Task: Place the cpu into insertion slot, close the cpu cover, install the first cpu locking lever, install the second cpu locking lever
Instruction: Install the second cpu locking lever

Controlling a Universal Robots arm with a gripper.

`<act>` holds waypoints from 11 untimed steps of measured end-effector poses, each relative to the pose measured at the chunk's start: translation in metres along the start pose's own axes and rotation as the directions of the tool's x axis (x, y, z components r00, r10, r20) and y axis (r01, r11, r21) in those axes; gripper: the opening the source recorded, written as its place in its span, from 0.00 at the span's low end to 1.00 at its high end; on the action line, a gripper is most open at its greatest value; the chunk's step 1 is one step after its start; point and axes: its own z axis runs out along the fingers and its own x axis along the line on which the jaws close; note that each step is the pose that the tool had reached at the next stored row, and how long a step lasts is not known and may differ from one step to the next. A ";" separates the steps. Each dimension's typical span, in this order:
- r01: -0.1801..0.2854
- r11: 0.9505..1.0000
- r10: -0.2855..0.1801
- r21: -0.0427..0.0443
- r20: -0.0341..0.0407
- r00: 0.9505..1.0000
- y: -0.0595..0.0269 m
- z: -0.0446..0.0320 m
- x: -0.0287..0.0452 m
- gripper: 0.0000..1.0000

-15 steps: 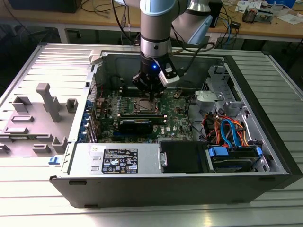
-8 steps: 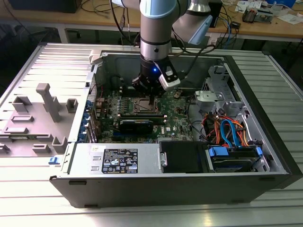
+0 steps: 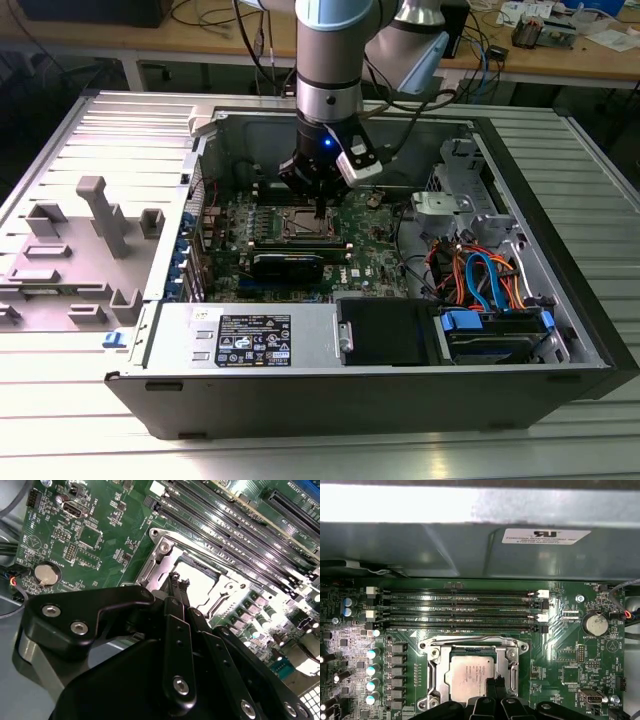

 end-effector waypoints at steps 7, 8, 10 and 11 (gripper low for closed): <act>0.000 1.000 0.000 0.000 0.000 1.000 -0.0077 0.0002 0.0001 0.11; 0.000 1.000 0.000 0.001 0.000 1.000 -0.0080 -0.0010 0.0002 0.11; 0.000 1.000 0.000 0.001 0.000 1.000 -0.0082 -0.0039 0.0001 0.11; 0.000 1.000 0.000 0.001 0.000 1.000 -0.0083 -0.0059 0.0000 0.11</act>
